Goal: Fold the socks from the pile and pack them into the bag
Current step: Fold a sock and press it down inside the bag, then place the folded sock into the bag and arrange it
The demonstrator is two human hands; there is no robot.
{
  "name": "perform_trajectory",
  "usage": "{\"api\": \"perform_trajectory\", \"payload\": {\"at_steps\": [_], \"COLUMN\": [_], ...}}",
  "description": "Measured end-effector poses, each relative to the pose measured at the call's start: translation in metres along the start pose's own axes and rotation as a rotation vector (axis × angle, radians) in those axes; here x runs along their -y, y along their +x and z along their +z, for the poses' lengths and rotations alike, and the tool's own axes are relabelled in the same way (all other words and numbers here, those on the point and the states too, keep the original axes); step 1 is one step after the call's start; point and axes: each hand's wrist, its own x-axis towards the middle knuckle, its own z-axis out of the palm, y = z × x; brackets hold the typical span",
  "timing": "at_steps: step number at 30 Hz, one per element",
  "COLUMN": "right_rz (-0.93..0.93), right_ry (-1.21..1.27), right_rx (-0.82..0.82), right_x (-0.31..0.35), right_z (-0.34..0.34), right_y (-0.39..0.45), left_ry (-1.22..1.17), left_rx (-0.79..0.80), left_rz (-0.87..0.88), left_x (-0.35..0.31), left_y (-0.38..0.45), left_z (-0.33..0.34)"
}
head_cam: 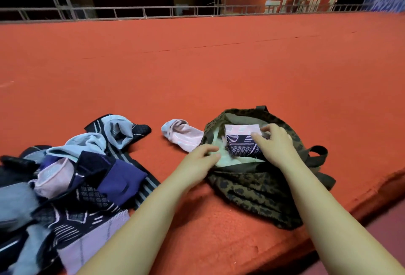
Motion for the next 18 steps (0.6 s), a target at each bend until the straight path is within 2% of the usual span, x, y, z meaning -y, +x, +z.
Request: {"api": "perform_trajectory", "payload": {"at_steps": [7, 11, 14, 18], "right_rz": [-0.173, -0.276, -0.297, -0.294], "right_ry": [0.276, 0.309, 0.354, 0.421], "right_rx": [0.163, 0.402, 0.553, 0.642], "right_x": [0.083, 0.122, 0.146, 0.171], "right_z": [0.021, 0.064, 0.097, 0.127], "right_y": [-0.060, -0.092, -0.115, -0.134], "left_ry": [0.006, -0.104, -0.100, -0.018], "left_rx": [-0.106, -0.194, -0.267, -0.464], "left_rz": [-0.089, -0.134, -0.133, -0.068], "left_x": [0.031, 0.039, 0.046, 0.053], "left_y": [-0.066, -0.105, -0.130, -0.155], "left_z": [-0.067, -0.102, -0.130, -0.163]}}
